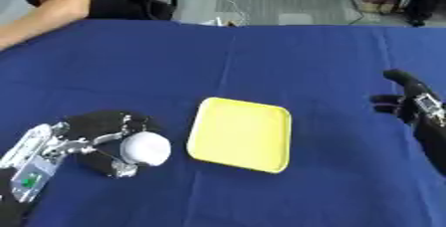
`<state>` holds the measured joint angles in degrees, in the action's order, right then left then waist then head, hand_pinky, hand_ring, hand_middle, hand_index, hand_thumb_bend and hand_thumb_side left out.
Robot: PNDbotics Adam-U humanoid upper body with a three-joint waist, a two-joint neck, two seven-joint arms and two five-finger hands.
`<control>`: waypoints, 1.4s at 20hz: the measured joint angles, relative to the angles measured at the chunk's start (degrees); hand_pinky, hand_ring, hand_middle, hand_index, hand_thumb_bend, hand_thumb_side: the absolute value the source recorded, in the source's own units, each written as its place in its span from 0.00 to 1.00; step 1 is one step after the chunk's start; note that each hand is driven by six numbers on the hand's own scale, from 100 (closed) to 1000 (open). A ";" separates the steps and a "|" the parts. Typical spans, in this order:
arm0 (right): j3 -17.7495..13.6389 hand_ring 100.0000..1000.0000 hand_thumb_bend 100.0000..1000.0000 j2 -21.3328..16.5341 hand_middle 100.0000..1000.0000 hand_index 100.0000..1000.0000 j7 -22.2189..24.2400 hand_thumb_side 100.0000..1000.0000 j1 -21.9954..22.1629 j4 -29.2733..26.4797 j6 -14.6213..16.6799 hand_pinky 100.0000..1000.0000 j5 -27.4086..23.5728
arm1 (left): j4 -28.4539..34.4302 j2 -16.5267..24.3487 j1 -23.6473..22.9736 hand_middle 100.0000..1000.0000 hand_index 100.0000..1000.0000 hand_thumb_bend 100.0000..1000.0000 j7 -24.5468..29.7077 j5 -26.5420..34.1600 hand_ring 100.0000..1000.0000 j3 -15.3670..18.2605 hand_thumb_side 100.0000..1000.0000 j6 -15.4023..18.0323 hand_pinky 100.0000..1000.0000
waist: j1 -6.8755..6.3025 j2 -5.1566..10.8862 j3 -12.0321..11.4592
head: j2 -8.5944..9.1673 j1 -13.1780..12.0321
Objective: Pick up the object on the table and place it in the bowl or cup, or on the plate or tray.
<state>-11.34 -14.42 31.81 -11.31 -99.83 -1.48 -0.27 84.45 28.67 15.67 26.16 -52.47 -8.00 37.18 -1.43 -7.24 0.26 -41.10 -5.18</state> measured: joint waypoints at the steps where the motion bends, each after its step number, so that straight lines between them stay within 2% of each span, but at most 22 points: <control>1: 0.00 0.76 0.00 0.00 0.99 1.00 0.04 0.94 0.06 0.07 0.03 0.76 0.01 | 0.50 1.22 0.01 0.83 1.00 0.45 -0.22 -0.79 0.79 -0.45 0.78 0.36 0.75 | -0.04 -0.01 0.01 | 0.00 0.00; 2: 0.00 0.76 0.00 0.00 0.99 1.00 0.10 0.94 0.19 0.16 0.08 0.76 0.01 | 0.87 2.48 0.08 0.83 1.00 0.45 -0.55 -1.76 0.79 -0.91 0.78 0.73 0.75 | -0.07 -0.04 0.02 | 0.00 -0.01; 3: 0.01 0.76 0.00 0.00 0.99 1.00 0.14 0.94 0.26 0.29 0.12 0.76 0.02 | 1.13 3.68 0.31 0.82 1.00 0.52 -0.96 -2.75 0.80 -1.39 0.80 1.14 0.76 | -0.09 -0.05 0.07 | 0.00 -0.02; 4: 0.01 0.76 0.00 -0.01 0.99 1.00 0.20 0.94 0.29 0.30 0.18 0.76 0.02 | 1.33 4.74 0.51 0.82 1.00 0.52 -1.42 -3.75 0.80 -1.90 0.80 1.61 0.76 | -0.12 -0.05 0.16 | 0.00 -0.04; 5: 0.01 0.76 0.00 -0.01 0.99 1.00 0.21 0.94 0.37 0.31 0.19 0.76 0.02 | 1.55 5.52 0.79 0.83 1.00 0.58 -1.88 -4.72 0.82 -2.42 0.85 2.07 0.79 | -0.13 -0.05 0.20 | 0.00 -0.06; 7: 0.01 0.76 0.00 -0.01 0.99 1.00 0.22 0.94 0.39 0.31 0.20 0.76 0.03 | 2.07 6.79 1.37 0.84 1.00 0.68 -2.78 -6.65 0.84 -3.60 0.88 2.97 0.81 | -0.13 -0.05 0.33 | -0.02 -0.17; 8: 0.01 0.76 0.00 -0.02 0.99 1.00 0.22 0.94 0.39 0.32 0.20 0.76 0.04 | 2.43 7.40 1.63 0.83 1.00 0.70 -3.20 -7.66 0.83 -4.23 0.88 3.39 0.80 | -0.16 -0.05 0.34 | -0.03 -0.30; 10: 0.02 0.76 0.00 -0.02 0.99 1.00 0.23 0.94 0.40 0.32 0.21 0.76 0.12 | 3.46 8.46 2.25 0.78 1.00 0.71 -4.02 -9.74 0.77 -5.49 0.82 4.20 0.76 | -0.24 -0.05 0.36 | -0.07 -0.54; 12: 0.02 0.76 0.00 -0.02 0.99 1.00 0.25 0.94 0.40 0.33 0.22 0.76 0.22 | 4.27 8.90 2.63 0.65 0.89 0.65 -4.76 -11.60 0.59 -6.35 0.62 4.95 0.62 | -0.30 -0.05 0.39 | -0.08 -0.57; 13: 0.02 0.76 0.00 -0.02 0.99 1.00 0.26 0.94 0.40 0.33 0.22 0.76 0.25 | 4.39 8.92 2.80 0.57 0.80 0.61 -5.10 -12.43 0.47 -6.64 0.54 5.29 0.52 | -0.29 -0.05 0.43 | -0.08 -0.58; 15: 0.02 0.76 0.00 -0.02 0.99 1.00 0.26 0.94 0.40 0.33 0.22 0.76 0.32 | 4.36 8.90 2.79 0.41 0.63 0.47 -5.81 -13.70 0.28 -7.01 0.48 6.00 0.36 | -0.29 -0.08 0.45 | -0.08 -0.58; 16: 0.02 0.76 0.00 -0.02 0.99 1.00 0.26 0.94 0.40 0.33 0.22 0.76 0.39 | 4.33 8.82 2.77 0.36 0.58 0.38 -6.20 -13.94 0.21 -7.06 0.48 6.39 0.31 | -0.28 -0.08 0.45 | -0.08 -0.58; 17: 0.01 0.76 0.00 -0.02 0.99 1.00 0.26 0.94 0.40 0.34 0.22 0.76 0.41 | 4.20 8.66 2.78 0.30 0.51 0.30 -6.58 -14.06 0.13 -7.09 0.56 6.77 0.23 | -0.29 -0.08 0.44 | -0.08 -0.58; 19: 0.01 0.76 0.00 -0.02 0.99 1.00 0.25 0.94 0.40 0.34 0.22 0.76 0.42 | 3.13 8.30 2.72 0.26 0.46 0.21 -7.77 -13.83 0.08 -7.09 0.66 7.01 0.20 | -0.29 -0.07 0.37 | -0.08 -0.58; 21: 0.01 0.76 0.00 -0.02 0.99 1.00 0.25 0.94 0.40 0.35 0.23 0.76 0.43 | 0.78 7.56 2.43 0.22 0.42 0.02 -9.10 -12.37 0.03 -7.08 0.79 6.60 0.15 | -0.29 -0.05 0.36 | -0.08 -0.58; 22: 0.01 0.76 0.00 -0.02 0.99 1.00 0.25 0.94 0.40 0.36 0.23 0.76 0.43 | -0.52 6.92 2.25 0.19 0.38 0.00 -9.62 -11.03 0.00 -7.07 0.85 6.16 0.09 | -0.29 0.00 0.35 | -0.08 -0.58; 27: -0.01 0.76 0.00 -0.02 0.99 1.00 0.24 0.94 0.40 0.59 0.24 0.76 0.43 | -8.29 3.50 3.07 0.14 0.34 0.00 -8.38 1.88 0.00 -5.95 0.85 2.07 0.03 | -0.30 0.54 0.33 | -0.06 -0.58; 28: -0.01 0.76 0.00 -0.02 0.99 1.00 0.24 0.94 0.40 0.64 0.24 0.76 0.43 | -9.37 2.86 3.36 0.12 0.33 0.00 -7.69 4.20 0.00 -5.77 0.87 1.31 0.01 | -0.31 0.57 0.33 | -0.06 -0.58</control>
<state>-11.35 -14.44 32.05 -10.91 -99.19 -1.24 0.16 75.08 31.54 19.03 18.47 -48.27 -13.77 38.49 -1.74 -6.67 0.59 -41.16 -5.76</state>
